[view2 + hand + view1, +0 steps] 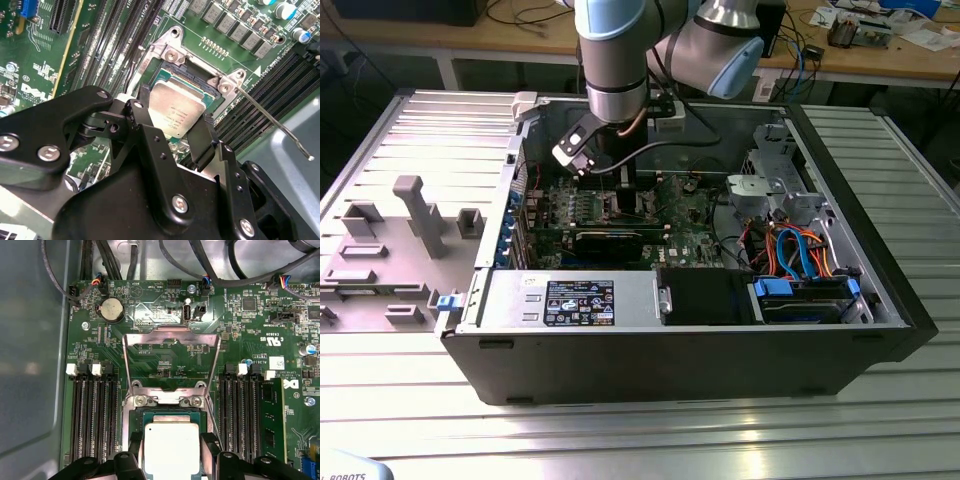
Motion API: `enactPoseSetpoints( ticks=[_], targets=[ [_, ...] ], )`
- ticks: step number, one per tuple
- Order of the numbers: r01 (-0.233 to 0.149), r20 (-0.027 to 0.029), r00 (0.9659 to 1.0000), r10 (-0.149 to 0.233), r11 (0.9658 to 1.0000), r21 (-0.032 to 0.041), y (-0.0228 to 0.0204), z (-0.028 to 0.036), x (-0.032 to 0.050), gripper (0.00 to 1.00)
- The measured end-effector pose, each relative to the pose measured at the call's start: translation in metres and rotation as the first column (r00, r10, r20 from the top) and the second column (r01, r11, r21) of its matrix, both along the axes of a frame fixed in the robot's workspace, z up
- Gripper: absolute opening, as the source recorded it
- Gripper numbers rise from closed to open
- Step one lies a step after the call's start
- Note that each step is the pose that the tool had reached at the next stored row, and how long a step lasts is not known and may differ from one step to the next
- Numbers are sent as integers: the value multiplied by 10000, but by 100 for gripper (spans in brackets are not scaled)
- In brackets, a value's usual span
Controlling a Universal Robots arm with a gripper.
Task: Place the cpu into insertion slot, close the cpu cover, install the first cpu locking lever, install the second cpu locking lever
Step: 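Place the cpu into insertion slot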
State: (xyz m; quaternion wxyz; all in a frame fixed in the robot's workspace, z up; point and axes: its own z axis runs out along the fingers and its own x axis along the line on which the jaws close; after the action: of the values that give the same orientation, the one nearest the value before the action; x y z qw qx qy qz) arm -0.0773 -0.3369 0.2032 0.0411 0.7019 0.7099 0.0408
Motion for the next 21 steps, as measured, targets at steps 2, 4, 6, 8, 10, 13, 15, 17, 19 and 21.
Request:
enactPoseSetpoints(
  ticks=[2, 4, 6, 8, 10, 13, 15, 17, 19, 21],
  targets=[
    [0, 0, 10000, 0, 10000, -1, 0, -20, 0, 54],
    [6, -1, 10000, -6, 10000, -1, 0, -34, 0, 54],
    [10, -1, 10000, -10, 10000, -1, 0, -42, 0, 54],
    [13, -2, 10000, -13, 10000, -3, -1, -48, 0, 54],
    [14, -1, 10000, -14, 10000, -1, 0, -49, 0, 54],
    [14, 0, 10000, -14, 10000, -1, 0, -49, 0, 54],
    [13, -1, 10000, -13, 10000, -1, 0, -50, 0, 54],
    [13, -1, 10000, -13, 10000, 0, 0, -50, 0, 55],
    [14, -1, 10000, -14, 10000, -1, 0, -50, 0, 62],
    [16, 1, 10000, -16, 10000, 30, 1, -55, 0, 62]
  ],
)
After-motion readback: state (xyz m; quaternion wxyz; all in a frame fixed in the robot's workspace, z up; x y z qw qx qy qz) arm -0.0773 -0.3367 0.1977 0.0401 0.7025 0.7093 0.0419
